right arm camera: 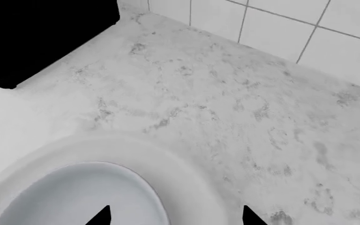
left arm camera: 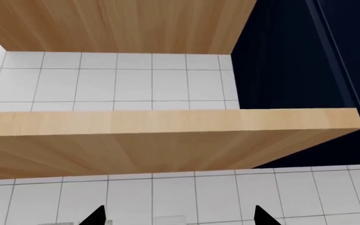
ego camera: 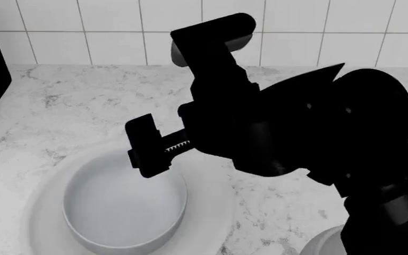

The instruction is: Stack the bowls from largest to smallest.

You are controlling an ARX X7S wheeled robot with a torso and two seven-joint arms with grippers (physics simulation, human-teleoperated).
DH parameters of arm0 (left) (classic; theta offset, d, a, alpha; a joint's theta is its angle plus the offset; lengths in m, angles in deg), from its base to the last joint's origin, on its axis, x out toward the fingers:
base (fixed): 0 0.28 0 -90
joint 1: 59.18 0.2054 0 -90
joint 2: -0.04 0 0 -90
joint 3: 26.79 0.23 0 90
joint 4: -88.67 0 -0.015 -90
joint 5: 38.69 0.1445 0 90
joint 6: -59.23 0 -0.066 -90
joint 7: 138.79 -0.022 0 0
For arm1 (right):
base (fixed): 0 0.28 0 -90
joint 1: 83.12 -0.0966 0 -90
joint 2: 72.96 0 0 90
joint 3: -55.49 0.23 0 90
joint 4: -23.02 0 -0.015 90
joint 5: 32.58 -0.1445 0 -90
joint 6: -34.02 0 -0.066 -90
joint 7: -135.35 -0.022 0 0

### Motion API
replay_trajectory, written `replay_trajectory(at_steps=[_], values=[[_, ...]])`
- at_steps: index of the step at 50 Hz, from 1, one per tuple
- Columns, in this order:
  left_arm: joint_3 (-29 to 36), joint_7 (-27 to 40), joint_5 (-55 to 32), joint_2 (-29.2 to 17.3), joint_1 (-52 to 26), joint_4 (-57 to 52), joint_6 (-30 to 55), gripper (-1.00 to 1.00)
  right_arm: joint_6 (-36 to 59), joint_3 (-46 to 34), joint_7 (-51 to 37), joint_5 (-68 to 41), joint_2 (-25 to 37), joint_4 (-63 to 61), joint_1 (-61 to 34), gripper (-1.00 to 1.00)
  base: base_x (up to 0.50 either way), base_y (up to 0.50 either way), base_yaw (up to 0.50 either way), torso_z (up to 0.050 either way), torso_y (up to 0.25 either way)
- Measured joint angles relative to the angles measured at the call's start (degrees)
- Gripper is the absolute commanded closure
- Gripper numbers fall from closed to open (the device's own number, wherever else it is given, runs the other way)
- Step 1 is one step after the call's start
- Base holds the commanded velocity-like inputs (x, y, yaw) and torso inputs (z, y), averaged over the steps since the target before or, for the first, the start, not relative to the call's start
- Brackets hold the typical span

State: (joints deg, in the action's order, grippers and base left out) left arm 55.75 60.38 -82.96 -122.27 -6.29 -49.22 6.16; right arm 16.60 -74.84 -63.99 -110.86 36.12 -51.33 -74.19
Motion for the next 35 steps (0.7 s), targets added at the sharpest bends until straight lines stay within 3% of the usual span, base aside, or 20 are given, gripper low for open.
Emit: replay_trajectory(at_steps=[19,35], values=[[2.1,-1.1,2.6,1.3,1.4,1.1,-2.8,-1.00,7.4,7.3,-24.0,-19.6,9.1,-7.4,-2.1,-1.00,0.00,0.00,0.00,0.000,0.000],[3.8,-1.9,4.4,2.2,1.9,1.9,-4.9,-1.00,7.7,3.9,-43.7,-42.6,20.7,-13.0,-6.1,-1.00,0.00,0.00,0.00,0.000,0.000]])
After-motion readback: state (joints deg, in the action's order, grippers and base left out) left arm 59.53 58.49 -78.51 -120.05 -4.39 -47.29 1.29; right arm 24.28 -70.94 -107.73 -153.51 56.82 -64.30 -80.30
